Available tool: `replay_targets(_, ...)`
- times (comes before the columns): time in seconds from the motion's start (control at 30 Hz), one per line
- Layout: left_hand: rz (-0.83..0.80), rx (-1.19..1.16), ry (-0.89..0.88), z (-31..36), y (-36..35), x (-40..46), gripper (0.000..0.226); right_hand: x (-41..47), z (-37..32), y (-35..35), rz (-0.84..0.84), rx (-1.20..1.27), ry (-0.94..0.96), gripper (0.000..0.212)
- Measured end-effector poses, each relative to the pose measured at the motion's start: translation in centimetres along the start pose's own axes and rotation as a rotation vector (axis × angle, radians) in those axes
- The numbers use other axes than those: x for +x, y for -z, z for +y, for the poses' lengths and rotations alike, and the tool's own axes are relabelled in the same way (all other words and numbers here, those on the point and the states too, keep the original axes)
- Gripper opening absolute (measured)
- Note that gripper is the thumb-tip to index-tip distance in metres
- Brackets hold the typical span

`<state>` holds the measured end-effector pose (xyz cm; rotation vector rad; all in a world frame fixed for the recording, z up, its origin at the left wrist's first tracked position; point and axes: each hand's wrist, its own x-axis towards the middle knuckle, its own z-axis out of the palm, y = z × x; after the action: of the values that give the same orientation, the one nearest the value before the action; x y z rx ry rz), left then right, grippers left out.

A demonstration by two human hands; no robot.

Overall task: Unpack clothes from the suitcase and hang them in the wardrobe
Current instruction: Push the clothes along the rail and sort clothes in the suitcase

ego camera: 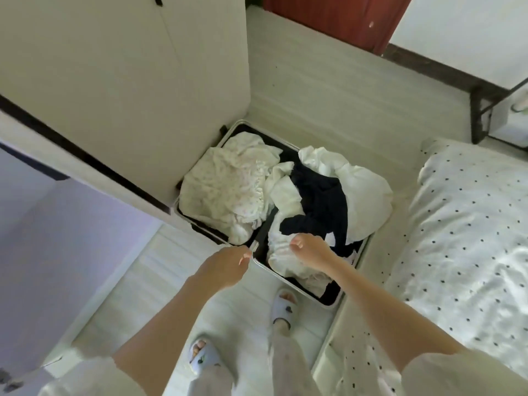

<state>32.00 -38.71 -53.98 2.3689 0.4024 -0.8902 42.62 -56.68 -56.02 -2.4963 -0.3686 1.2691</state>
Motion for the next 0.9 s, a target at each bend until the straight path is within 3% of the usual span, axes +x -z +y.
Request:
replay_targets(0.17, -0.095, -0.092, 0.033, 1.4, -5.4, 11.1, 0.037, 8.2, 8.1, 1.3, 0.009, 0.068, -0.124, 0.042)
replay_targets(0.37, -0.076, -0.035, 0.083, -4.2, -13.3, 23.4, 0.042, 21.3, 15.5, -2.6, 0.098, 0.141, -0.225, 0.049)
replay_targets(0.57, -0.081, 0.076, 0.126, -10.4, -21.3, 33.3, 0.053, 32.0, 20.3, -8.0, 0.123, -0.142, -0.182, 0.088)
replay_targets(0.63, -0.086, 0.137, 0.117, -12.4, -23.9, 36.4, 0.058, 35.4, 21.6, -10.0, 0.127, -0.196, -0.228, 0.092)
replay_targets(0.77, -0.050, 0.304, 0.051, -14.5, -26.2, 40.8, 0.062, 39.7, 22.7, -12.1, 0.242, -0.176, -0.270, 0.053)
replay_targets(0.9, -0.186, 0.136, 0.137, -13.1, -25.8, 42.3, 0.068, 40.5, 23.4, -11.8, 0.400, 0.037, -0.240, 0.029)
